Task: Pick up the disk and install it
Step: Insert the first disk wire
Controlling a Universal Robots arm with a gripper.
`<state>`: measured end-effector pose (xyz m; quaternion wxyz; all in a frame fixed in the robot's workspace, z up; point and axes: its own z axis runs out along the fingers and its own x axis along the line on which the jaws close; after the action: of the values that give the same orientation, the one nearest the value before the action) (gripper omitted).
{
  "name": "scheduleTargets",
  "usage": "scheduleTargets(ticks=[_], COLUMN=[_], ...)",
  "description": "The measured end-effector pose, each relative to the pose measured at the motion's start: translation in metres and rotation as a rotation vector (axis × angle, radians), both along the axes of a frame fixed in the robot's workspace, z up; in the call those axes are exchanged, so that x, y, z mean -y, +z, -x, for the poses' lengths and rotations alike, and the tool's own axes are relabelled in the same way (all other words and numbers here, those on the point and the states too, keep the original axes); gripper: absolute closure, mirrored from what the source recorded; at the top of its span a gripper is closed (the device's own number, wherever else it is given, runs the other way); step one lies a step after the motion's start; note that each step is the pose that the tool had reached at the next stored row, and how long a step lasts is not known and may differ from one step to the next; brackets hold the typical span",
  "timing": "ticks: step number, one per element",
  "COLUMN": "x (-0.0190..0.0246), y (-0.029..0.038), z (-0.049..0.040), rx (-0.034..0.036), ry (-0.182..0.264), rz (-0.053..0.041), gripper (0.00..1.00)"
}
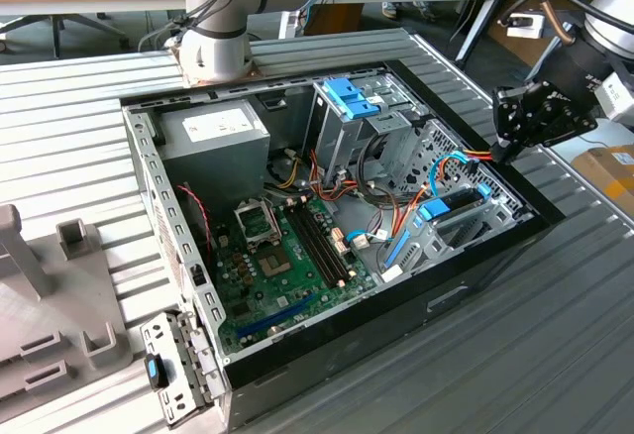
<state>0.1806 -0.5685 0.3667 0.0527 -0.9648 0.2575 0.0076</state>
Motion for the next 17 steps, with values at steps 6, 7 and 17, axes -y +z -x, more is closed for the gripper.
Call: scheduleTargets(ticks=[6, 7, 17], x=[0.0, 0.0, 0.0], y=[-0.0002, -0.0002, 0.0045], z=[0.0, 0.0, 0.0], rx=[-0.0001, -0.0001, -0.0001], ry=[0.0, 0.0, 0.0], rz=[-0.0003, -0.0002, -0.0004], gripper=[0.84, 0.84, 0.84])
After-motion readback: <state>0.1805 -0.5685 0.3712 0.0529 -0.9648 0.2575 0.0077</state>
